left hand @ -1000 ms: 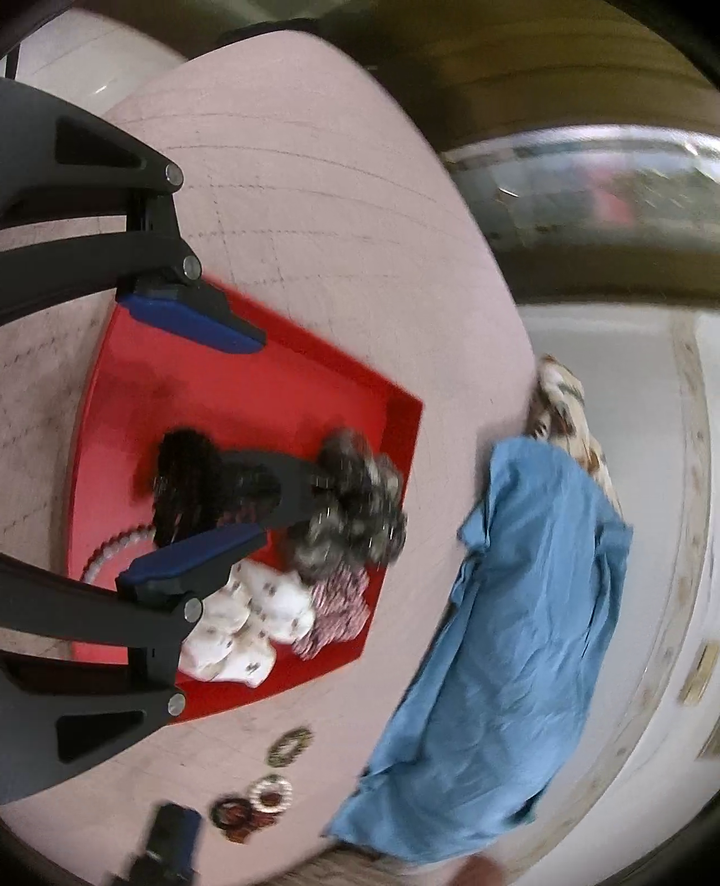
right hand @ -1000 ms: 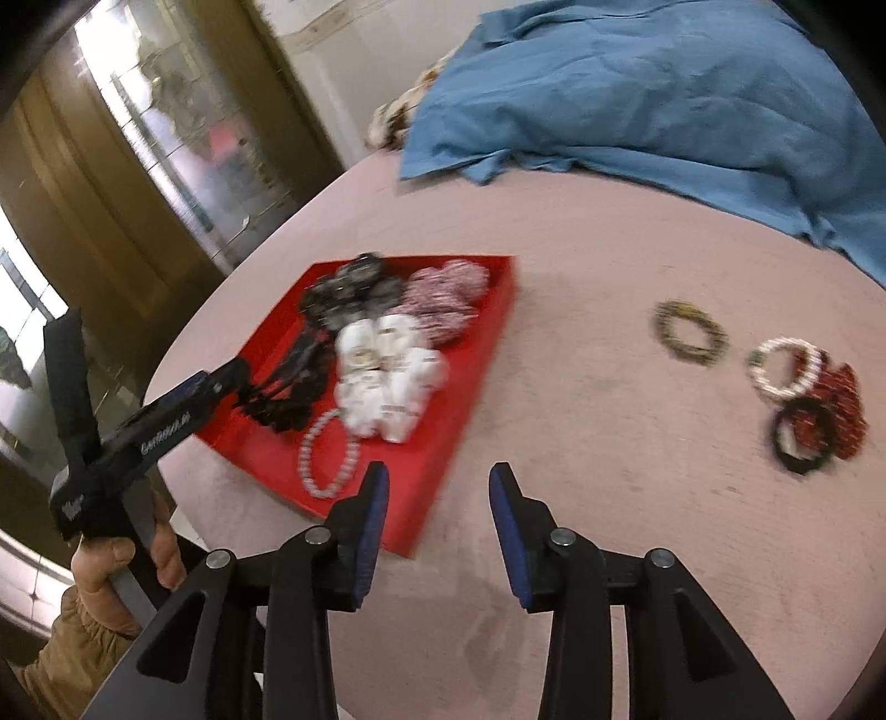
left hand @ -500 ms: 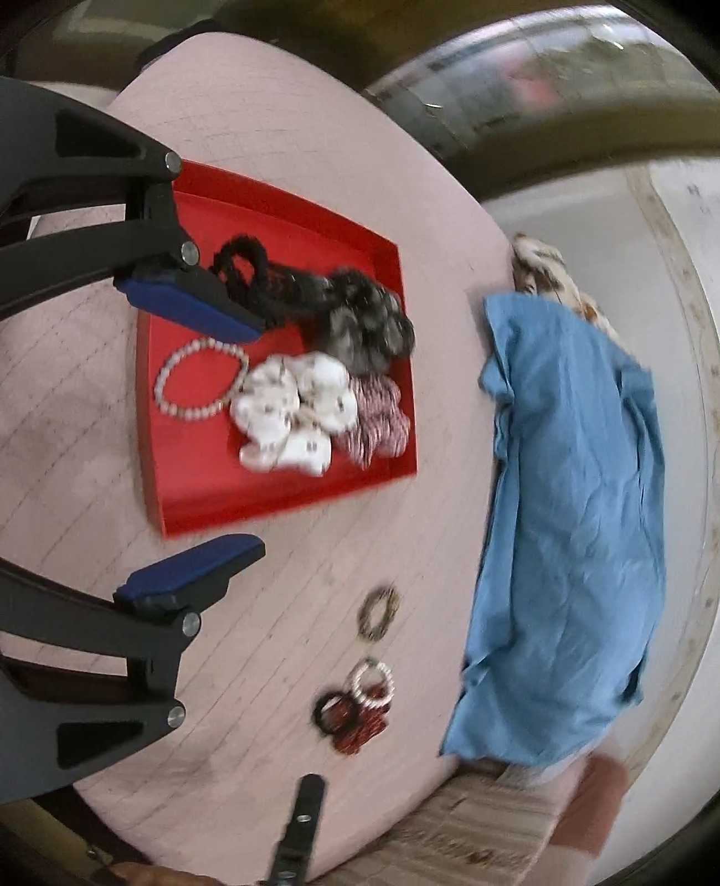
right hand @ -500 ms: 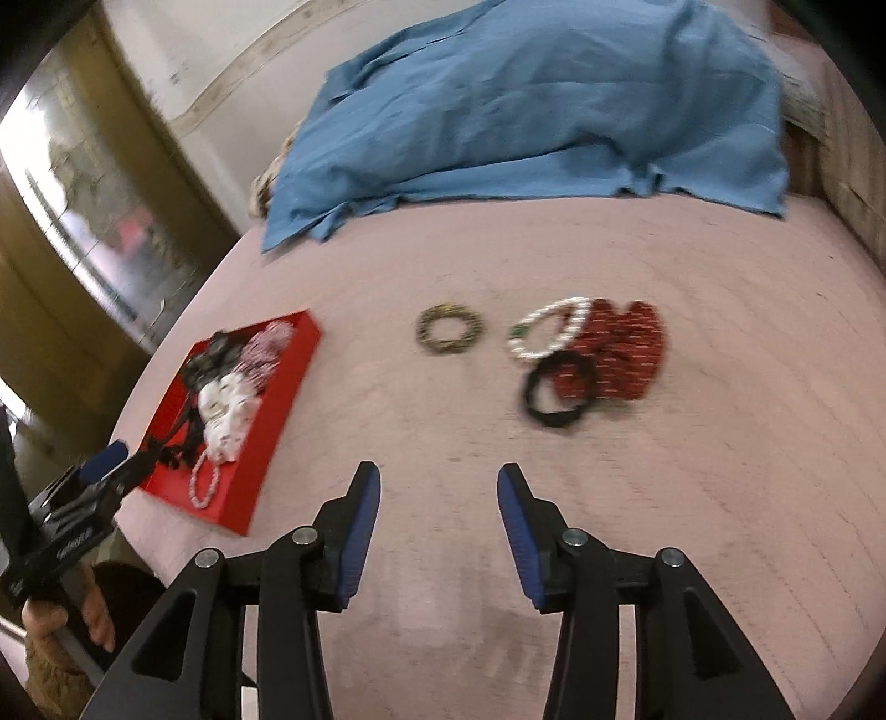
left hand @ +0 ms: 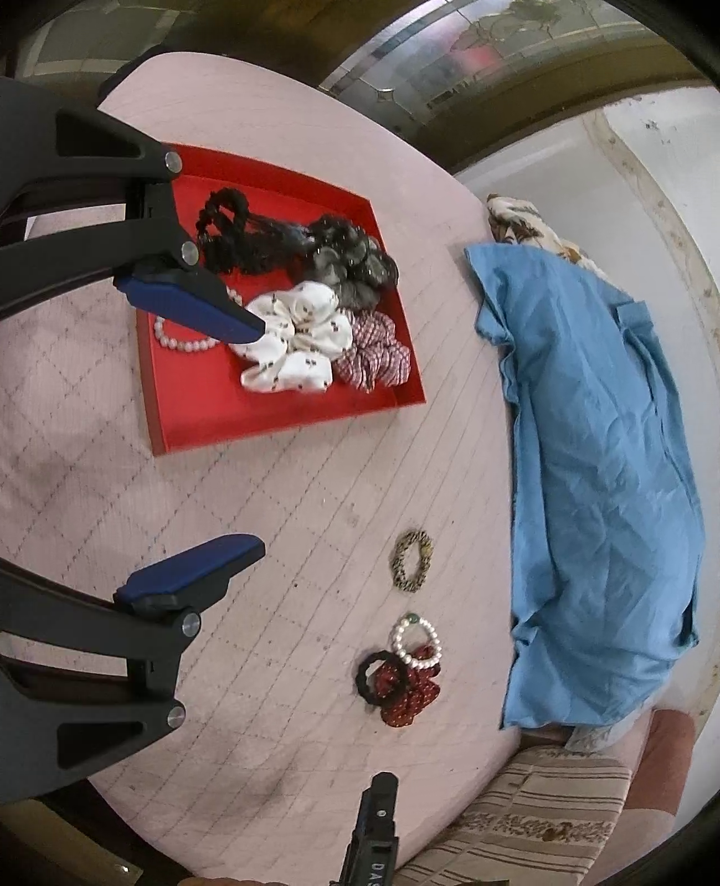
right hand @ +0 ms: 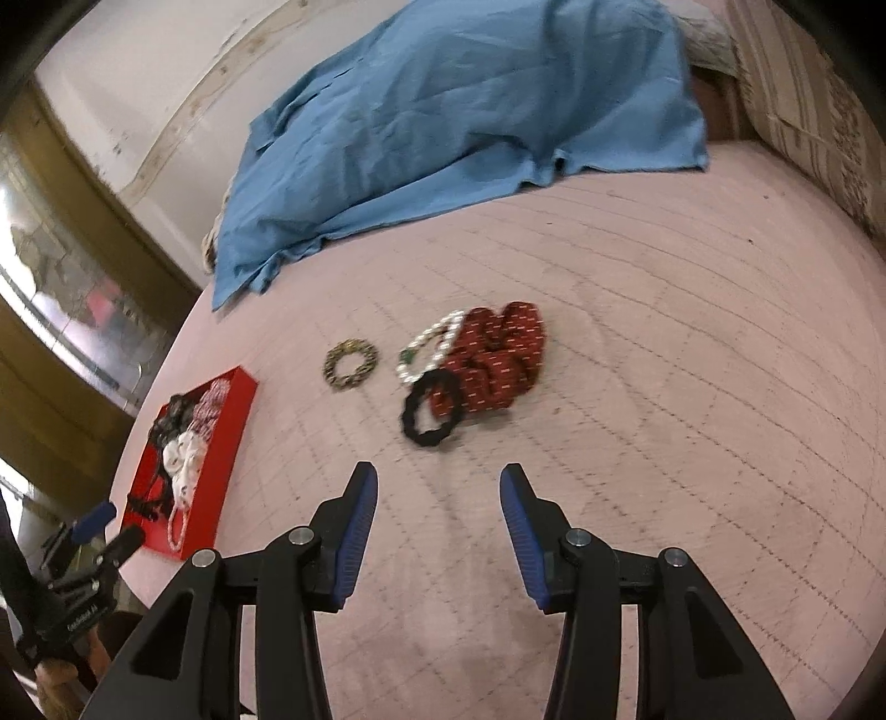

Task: Organize jewelry
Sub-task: 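Move both open tools back toward the pearl bracelet and red scrunchie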

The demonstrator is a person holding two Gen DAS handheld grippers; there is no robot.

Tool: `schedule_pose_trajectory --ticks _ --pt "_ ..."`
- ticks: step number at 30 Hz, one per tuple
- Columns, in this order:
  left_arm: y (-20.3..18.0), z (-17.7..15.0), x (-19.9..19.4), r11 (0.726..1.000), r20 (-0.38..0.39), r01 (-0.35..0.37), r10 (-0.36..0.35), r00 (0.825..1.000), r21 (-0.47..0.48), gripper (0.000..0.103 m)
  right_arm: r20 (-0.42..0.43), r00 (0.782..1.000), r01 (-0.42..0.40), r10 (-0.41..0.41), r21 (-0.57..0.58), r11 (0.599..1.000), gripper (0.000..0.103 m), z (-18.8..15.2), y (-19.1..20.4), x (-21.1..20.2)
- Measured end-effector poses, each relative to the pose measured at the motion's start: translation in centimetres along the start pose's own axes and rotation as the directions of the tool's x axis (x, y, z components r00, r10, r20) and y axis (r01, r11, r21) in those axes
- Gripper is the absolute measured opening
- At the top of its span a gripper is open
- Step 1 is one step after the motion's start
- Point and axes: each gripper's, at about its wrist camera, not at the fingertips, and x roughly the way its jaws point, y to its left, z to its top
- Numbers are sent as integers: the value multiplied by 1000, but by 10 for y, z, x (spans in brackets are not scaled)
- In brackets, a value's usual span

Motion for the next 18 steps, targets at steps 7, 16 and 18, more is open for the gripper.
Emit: schedule_pose_trajectory --ticks 7,16,18 --pt "-11 18 6 997 -17 73 -73 997 -15 71 -1 1000 4 -4 83 997 50 7 -30 4" --pt "-30 53 34 983 -44 180 -181 983 -27 71 -19 999 31 -28 134 990 50 28 -53 22" --pt "-39 59 46 981 -60 194 -196 979 -30 71 -33 999 28 -24 143 989 50 33 -55 32"
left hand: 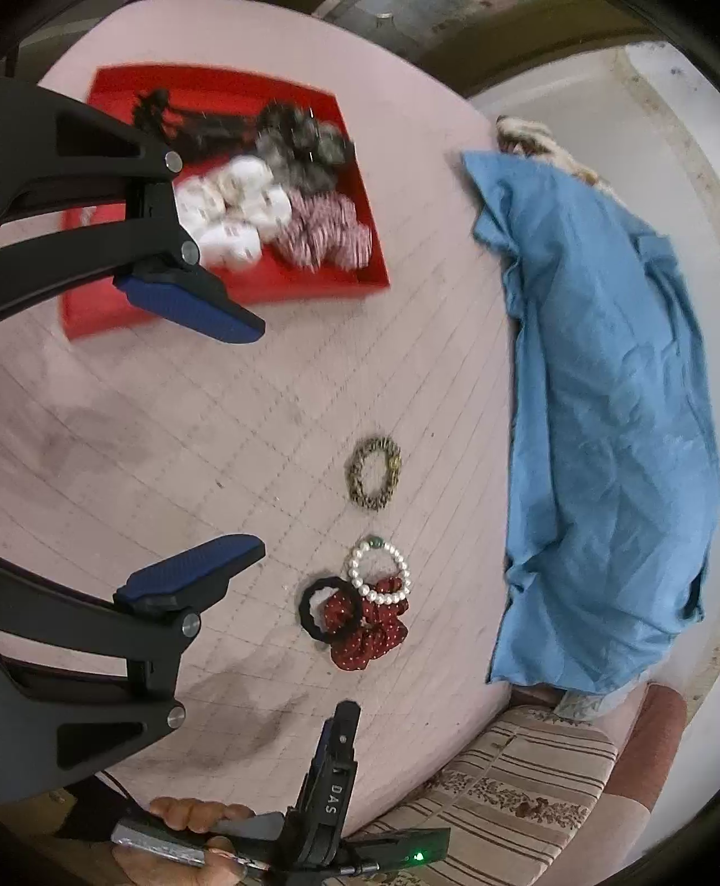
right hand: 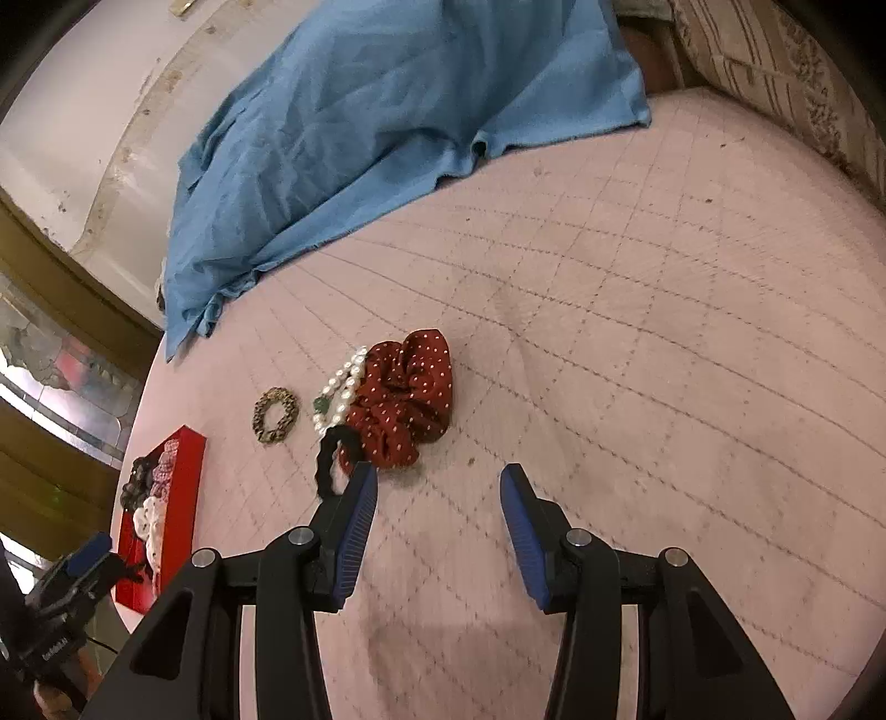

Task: Organize jewelry
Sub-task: 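Move both open tools back toward the pearl bracelet and red scrunchie, then grasp the pearl bracelet with the left tool while the right tool grasps the red polka-dot scrunchie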

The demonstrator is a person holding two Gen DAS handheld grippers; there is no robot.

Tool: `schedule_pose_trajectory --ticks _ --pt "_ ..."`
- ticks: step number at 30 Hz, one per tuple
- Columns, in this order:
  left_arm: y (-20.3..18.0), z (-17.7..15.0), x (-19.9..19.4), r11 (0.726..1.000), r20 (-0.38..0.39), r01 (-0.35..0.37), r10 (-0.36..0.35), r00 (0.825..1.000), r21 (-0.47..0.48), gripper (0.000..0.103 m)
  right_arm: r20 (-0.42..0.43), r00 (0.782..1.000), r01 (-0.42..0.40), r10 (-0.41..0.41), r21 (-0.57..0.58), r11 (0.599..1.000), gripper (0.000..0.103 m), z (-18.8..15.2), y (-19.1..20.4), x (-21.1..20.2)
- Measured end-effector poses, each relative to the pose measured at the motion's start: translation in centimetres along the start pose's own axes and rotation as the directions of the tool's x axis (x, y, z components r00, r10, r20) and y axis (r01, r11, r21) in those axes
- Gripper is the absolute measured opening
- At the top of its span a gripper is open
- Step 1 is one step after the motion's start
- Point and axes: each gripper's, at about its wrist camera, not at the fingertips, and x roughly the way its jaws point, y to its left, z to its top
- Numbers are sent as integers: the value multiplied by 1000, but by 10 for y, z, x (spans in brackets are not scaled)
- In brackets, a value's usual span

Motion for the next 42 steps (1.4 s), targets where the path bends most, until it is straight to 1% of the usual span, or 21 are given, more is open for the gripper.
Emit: schedule_pose_trajectory --ticks 3,8,9,10,11,13,15,18,22,24,26,29,30,31,32,33,36,38,42 --pt "-9 14 25 999 -23 45 -45 999 -20 71 -22 1000 2 -2 -17 1000 50 7 2 15" --pt "-24 37 66 994 -51 87 -90 995 -60 70 -43 999 13 -16 -74 997 50 19 7 38" --pt "-27 41 72 994 -55 89 -92 994 -61 69 -45 999 15 -19 -86 996 50 20 8 42" --pt "-31 48 82 994 -61 89 -92 994 -59 64 -47 999 16 -21 -102 995 50 23 9 46" --pt "-34 53 89 995 -66 90 -93 993 -53 61 -47 999 17 -23 -113 993 50 24 10 48" --pt "-44 67 108 996 -85 88 -90 992 -31 50 -42 999 18 -24 -129 992 50 28 12 52" --pt "-52 77 125 997 -95 82 -83 992 -8 45 -41 999 16 -21 -133 991 50 31 13 56" --pt "-61 89 147 997 -106 70 -66 992 29 44 -40 999 16 -22 -146 989 50 34 12 61" --pt "-71 95 169 993 -131 105 -96 987 60 44 -40 999 13 -19 -156 988 48 37 10 66" --pt "-76 93 177 990 -144 116 -104 984 82 44 -40 999 8 -14 -151 988 45 39 7 69" --pt "-79 91 181 989 -151 114 -99 984 99 44 -38 999 4 -10 -149 989 42 39 6 71" --pt "-84 87 183 988 -128 91 -75 989 122 44 -31 1000 0 -5 -148 989 41 40 7 75" --pt "-85 86 182 989 -124 83 -67 990 125 43 -31 1000 -2 -2 -149 989 33 40 8 76" --pt "-86 86 182 989 -126 88 -73 989 121 32 -37 999 -10 4 -151 988 26 40 9 77" --pt "-88 86 180 988 -132 101 -85 988 117 22 -56 998 -33 25 -150 988 11 41 10 80" --pt "-89 86 178 988 -139 108 -91 986 115 9 -73 996 -57 47 -142 988 10 41 11 81" --pt "-90 85 169 984 -151 150 -135 979 93 9 -62 996 -78 70 -140 987 9 42 13 75" --pt "-90 83 157 985 -133 148 -136 982 90 9 -41 995 -97 93 -115 989 9 45 11 66" --pt "-84 82 136 985 -117 164 -157 981 57 9 3 994 -108 109 -68 992 9 48 5 52"
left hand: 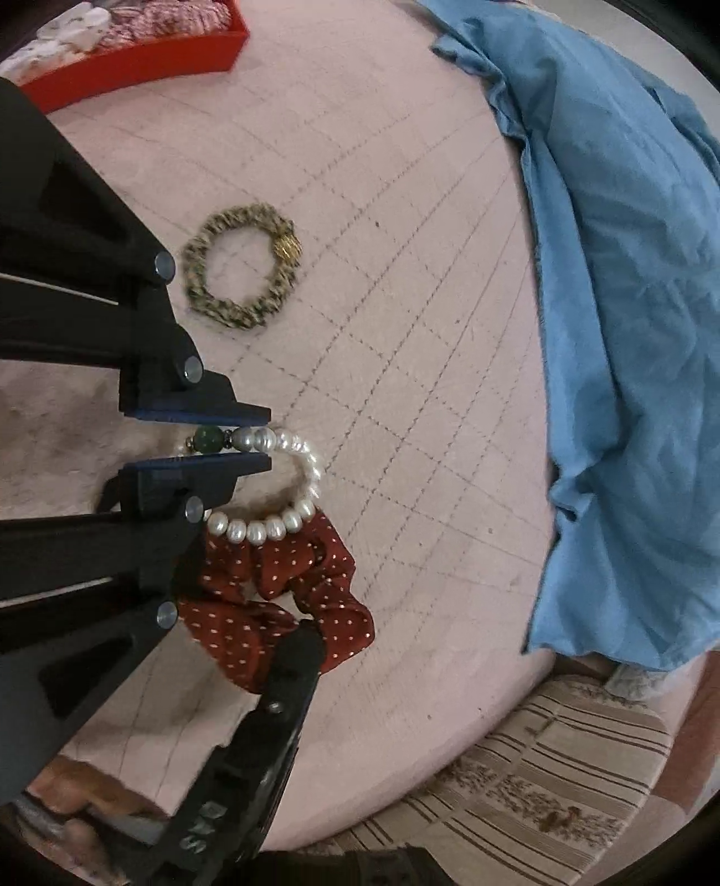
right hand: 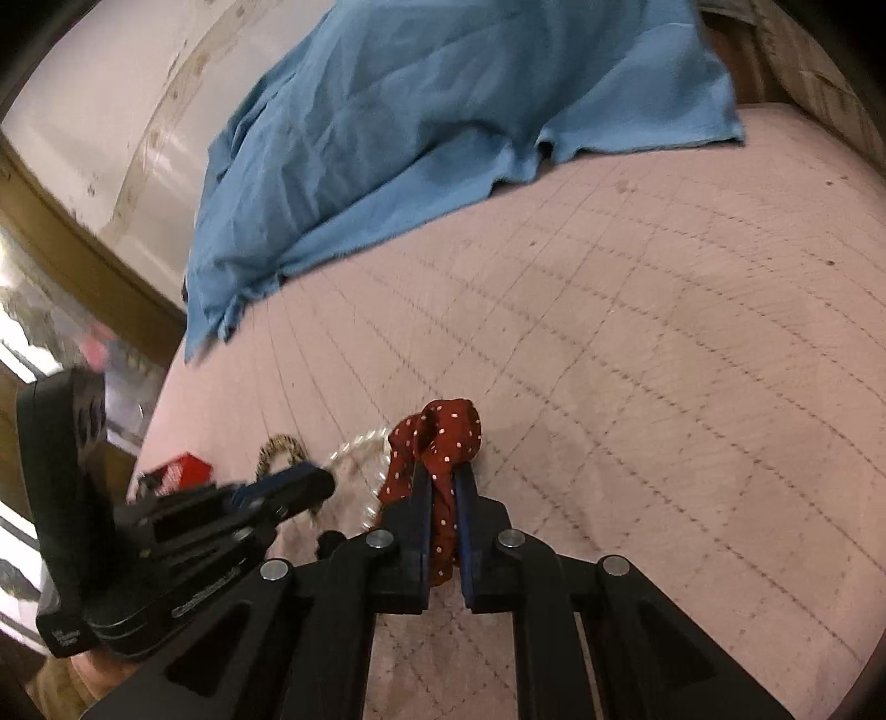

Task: Organize jewelry
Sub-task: 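Grasp the pearl bracelet with the left tool while the right tool grasps the red polka-dot scrunchie, then carry the pearl bracelet and red scrunchie with both tools over the red tray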

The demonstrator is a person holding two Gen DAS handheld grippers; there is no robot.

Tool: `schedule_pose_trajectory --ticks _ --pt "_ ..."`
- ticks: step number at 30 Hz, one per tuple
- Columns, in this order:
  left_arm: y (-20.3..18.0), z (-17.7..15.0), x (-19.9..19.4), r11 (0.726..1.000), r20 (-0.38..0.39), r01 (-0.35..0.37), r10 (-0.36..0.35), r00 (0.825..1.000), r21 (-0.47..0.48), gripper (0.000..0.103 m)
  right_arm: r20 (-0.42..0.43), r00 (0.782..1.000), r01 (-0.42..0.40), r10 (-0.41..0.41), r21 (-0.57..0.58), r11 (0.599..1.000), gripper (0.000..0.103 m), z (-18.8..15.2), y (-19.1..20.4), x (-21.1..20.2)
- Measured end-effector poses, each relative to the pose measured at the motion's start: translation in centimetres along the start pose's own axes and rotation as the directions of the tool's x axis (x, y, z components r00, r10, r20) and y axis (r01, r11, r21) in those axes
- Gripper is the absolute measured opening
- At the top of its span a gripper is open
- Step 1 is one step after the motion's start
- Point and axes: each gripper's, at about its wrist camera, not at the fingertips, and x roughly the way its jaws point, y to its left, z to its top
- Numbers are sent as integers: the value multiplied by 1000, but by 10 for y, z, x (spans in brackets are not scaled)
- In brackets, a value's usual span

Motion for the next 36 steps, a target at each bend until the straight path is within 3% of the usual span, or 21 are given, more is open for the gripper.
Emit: schedule_pose_trajectory --ticks 7,18,27,36 --pt "2 -16 -58 998 67 27 -23 998 -51 9 50 999 -9 9 -4 1000 9 -3 10 -23" --pt "17 -61 -149 987 185 106 -83 979 -120 9 124 991 46 -39 -47 998 9 -25 29 -57" --pt "43 -101 -209 987 276 77 -36 961 -140 9 147 987 75 -63 -80 994 9 -43 44 -69" --pt "97 -145 -253 973 347 28 54 936 -229 9 127 990 78 -64 -106 991 9 -73 61 -70"
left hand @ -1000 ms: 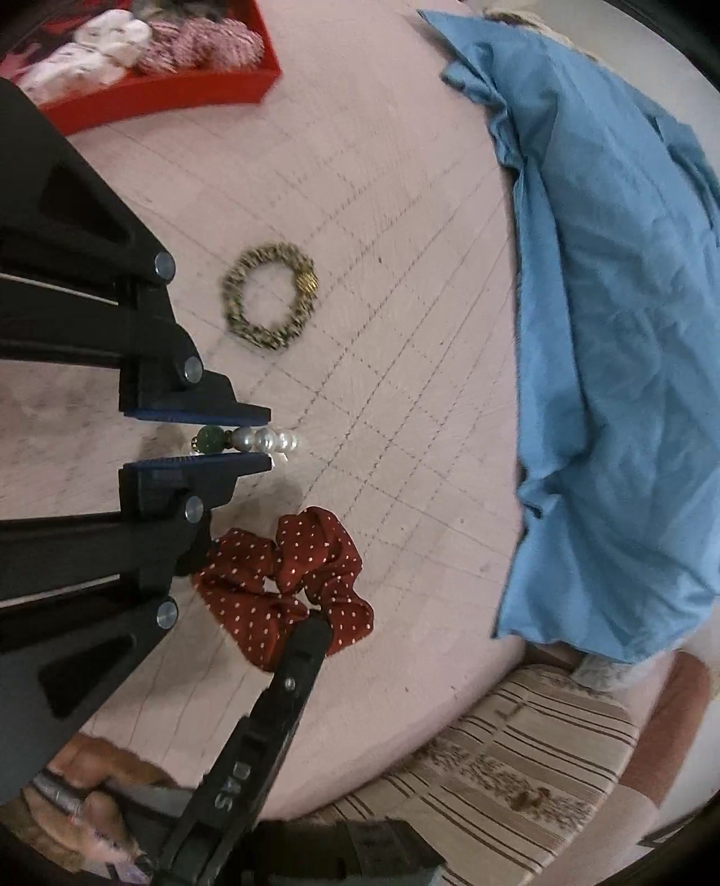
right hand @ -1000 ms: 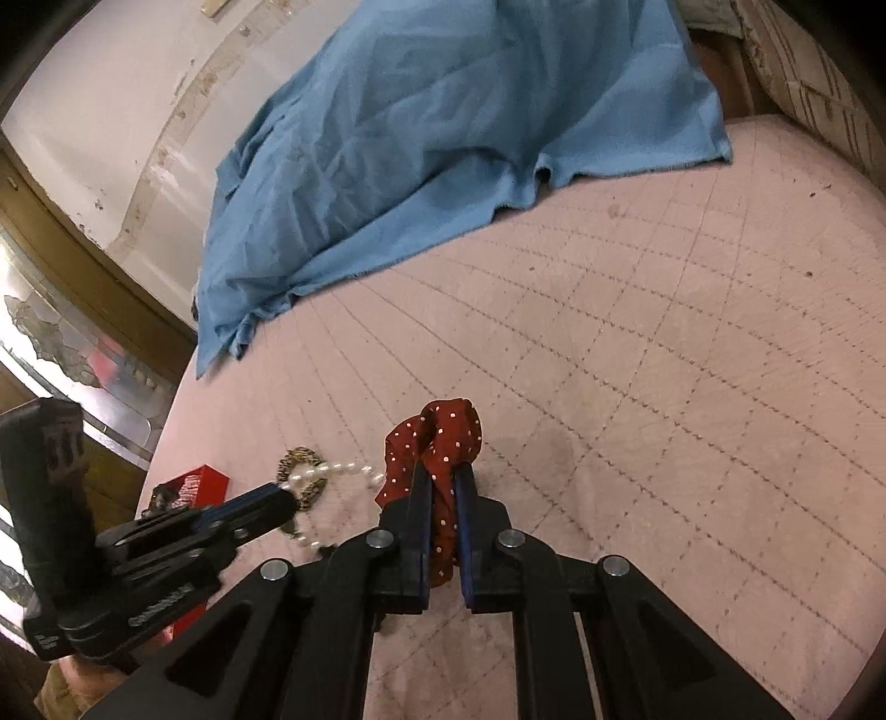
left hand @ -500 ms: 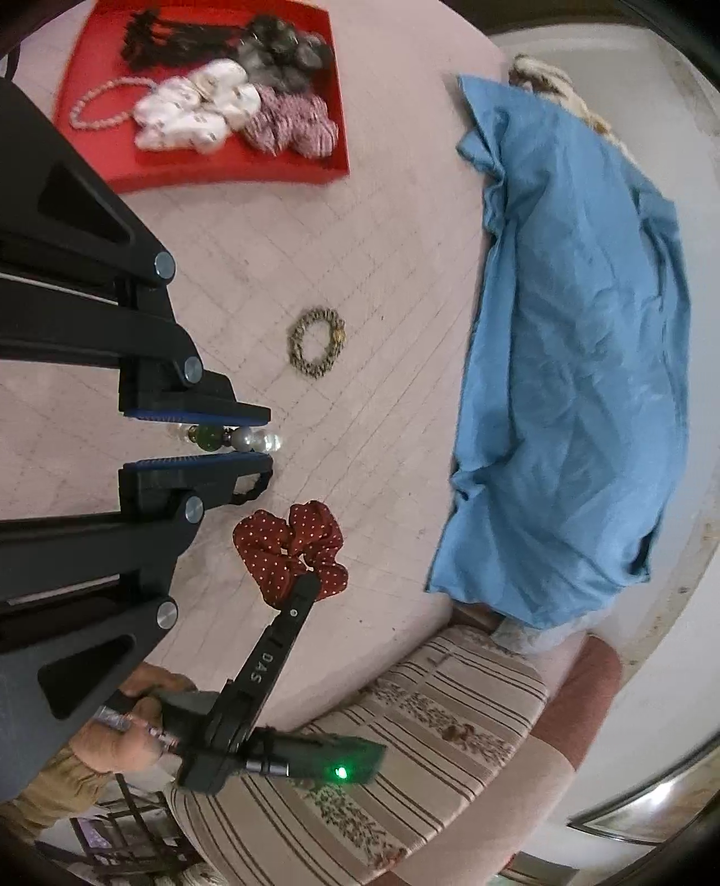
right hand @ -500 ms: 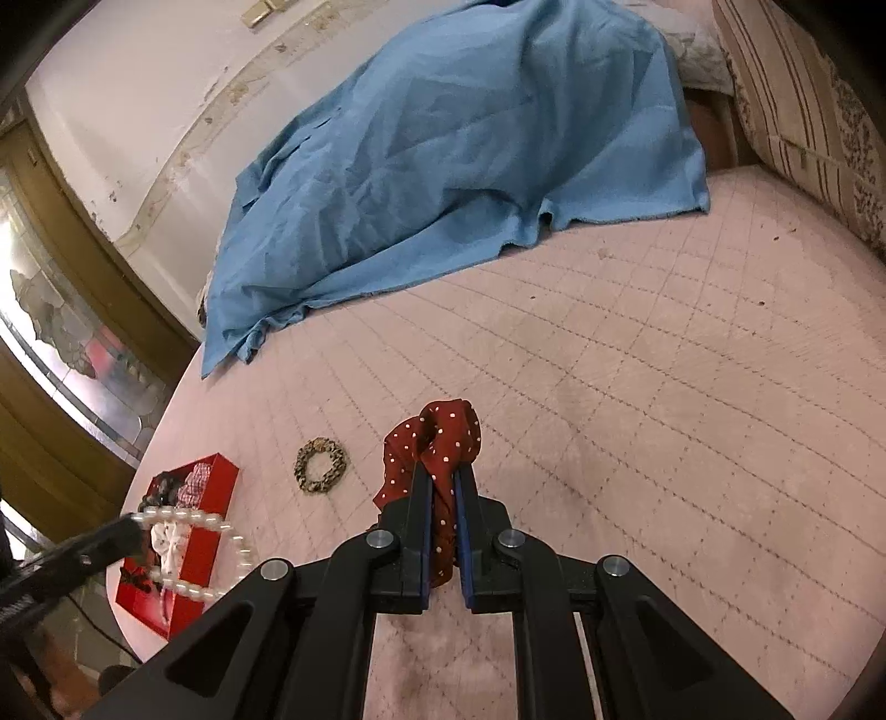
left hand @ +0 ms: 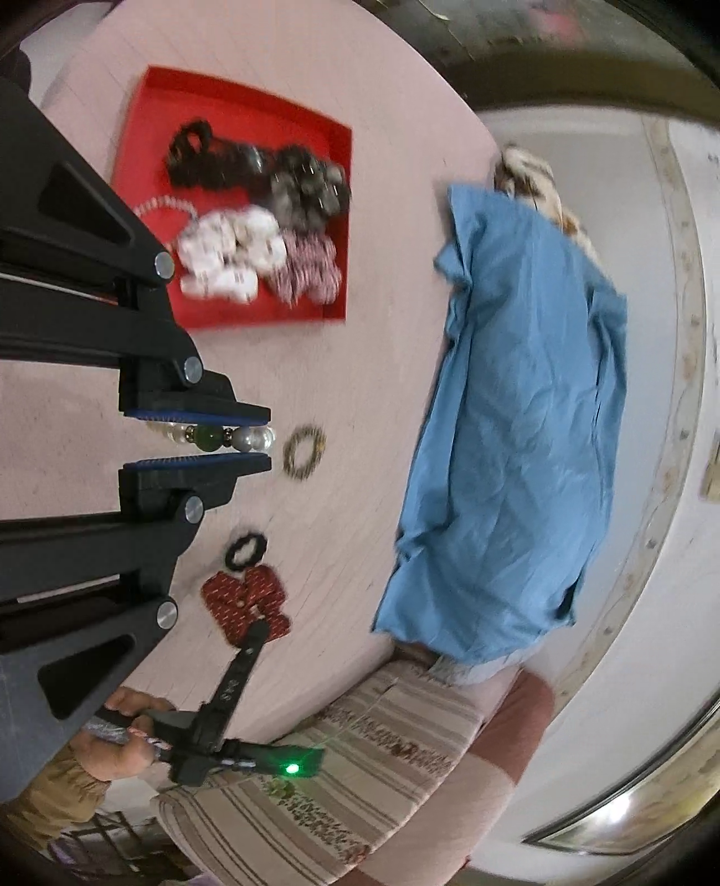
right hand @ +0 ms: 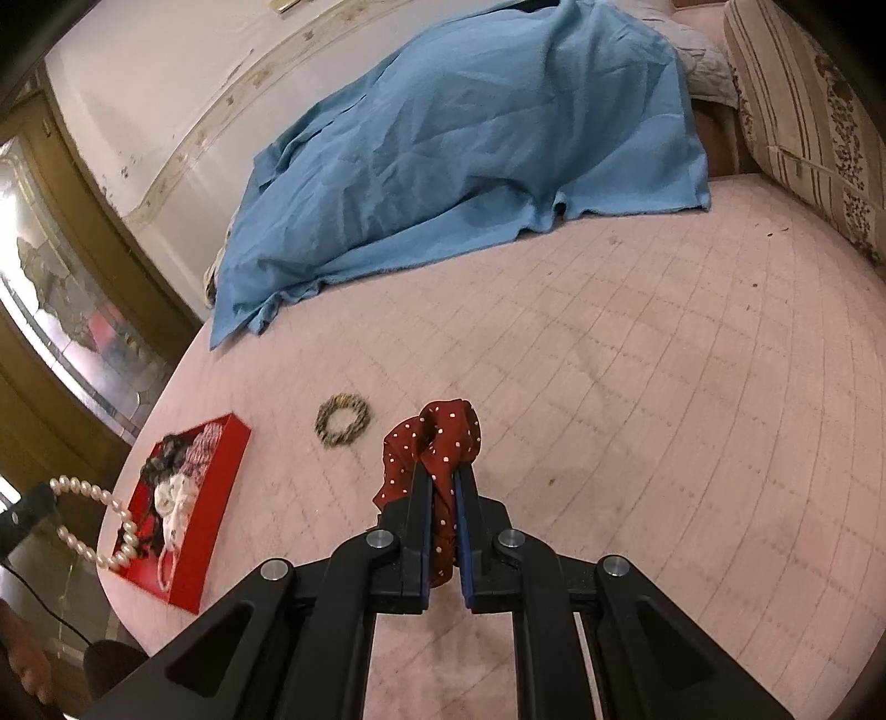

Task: Organize jewelry
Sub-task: 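Carry the pearl bracelet and red scrunchie with both tools over the red tray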

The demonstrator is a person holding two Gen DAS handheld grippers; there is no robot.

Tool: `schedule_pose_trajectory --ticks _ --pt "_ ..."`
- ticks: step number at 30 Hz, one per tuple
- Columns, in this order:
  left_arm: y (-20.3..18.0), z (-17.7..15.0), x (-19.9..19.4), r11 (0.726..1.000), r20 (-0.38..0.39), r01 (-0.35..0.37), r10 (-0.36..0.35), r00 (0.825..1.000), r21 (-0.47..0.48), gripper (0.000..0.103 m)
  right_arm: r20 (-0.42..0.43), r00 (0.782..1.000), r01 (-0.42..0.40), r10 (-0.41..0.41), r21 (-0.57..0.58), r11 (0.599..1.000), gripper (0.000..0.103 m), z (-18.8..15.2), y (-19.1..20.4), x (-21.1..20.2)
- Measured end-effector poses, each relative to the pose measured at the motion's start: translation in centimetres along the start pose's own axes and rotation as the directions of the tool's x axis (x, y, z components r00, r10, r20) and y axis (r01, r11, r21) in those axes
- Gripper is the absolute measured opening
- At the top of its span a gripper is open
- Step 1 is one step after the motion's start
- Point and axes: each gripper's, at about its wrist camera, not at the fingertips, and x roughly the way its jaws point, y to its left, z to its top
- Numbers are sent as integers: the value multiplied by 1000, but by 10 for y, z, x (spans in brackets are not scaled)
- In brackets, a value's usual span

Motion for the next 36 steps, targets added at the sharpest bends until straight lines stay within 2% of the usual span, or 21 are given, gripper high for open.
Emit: schedule_pose_trajectory --ticks 6,12,16,26,36 --pt "55 -7 -13 995 12 -36 38 999 -98 9 -50 999 -18 16 -28 999 9 -30 22 5" --pt "100 -14 -21 985 19 -77 81 997 -152 9 -77 997 -34 30 -43 999 9 -56 47 6" --pt "125 -14 -20 978 15 -97 101 995 -184 9 -69 996 -57 51 -88 994 9 -58 73 1" --pt "172 -12 -10 963 37 -107 120 992 -246 9 -127 986 -130 105 -205 970 9 -50 151 14" --pt "202 -4 3 959 58 -129 148 987 -253 9 -182 969 -225 169 -350 909 9 -53 248 29"
